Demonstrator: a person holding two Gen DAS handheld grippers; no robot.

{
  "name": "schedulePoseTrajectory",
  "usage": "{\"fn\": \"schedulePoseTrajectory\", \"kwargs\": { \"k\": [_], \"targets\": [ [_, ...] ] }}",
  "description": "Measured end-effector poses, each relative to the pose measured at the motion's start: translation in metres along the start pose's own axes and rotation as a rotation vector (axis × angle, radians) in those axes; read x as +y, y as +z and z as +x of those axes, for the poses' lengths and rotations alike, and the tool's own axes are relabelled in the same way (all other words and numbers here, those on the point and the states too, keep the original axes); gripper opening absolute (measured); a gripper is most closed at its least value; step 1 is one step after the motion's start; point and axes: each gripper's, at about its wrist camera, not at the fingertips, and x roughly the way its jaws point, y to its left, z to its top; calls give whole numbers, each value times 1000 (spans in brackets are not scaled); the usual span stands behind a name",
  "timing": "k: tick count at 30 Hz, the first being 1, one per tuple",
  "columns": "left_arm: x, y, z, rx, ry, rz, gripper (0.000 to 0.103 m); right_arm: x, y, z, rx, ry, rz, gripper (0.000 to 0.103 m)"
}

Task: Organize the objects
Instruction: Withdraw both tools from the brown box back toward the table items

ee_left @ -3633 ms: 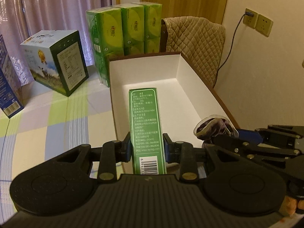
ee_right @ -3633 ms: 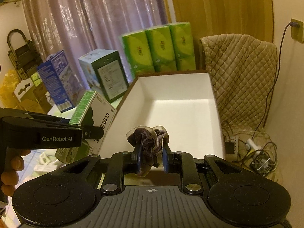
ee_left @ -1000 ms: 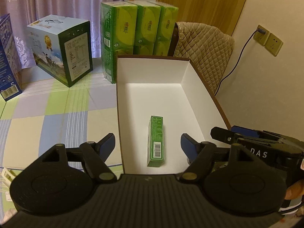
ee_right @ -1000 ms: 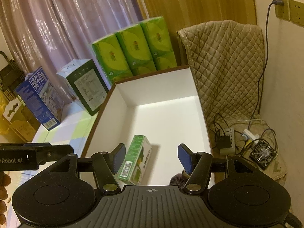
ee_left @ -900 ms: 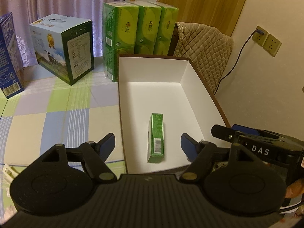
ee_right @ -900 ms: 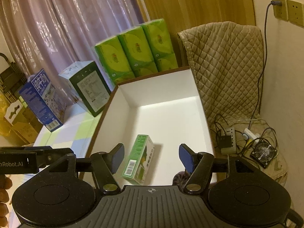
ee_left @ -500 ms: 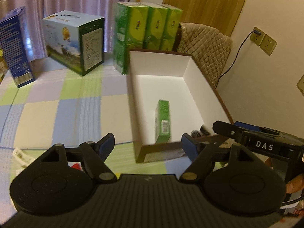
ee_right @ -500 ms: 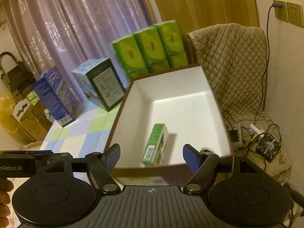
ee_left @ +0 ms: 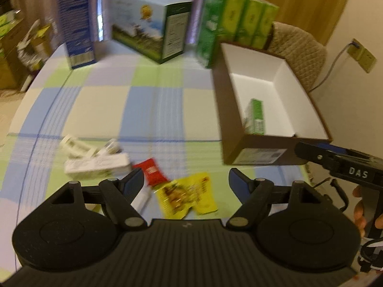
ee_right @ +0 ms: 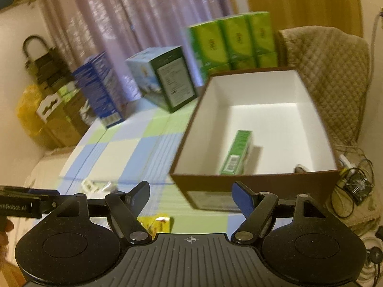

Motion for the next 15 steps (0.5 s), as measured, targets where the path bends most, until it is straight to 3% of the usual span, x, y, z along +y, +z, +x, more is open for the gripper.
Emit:
{"fn": "schedulePoseTrajectory", "kwargs": {
  "k": [15],
  "targets": [
    [89,-49,-11,42,198,-182,75,61,-53,51,113,124,-310,73]
  ]
}}
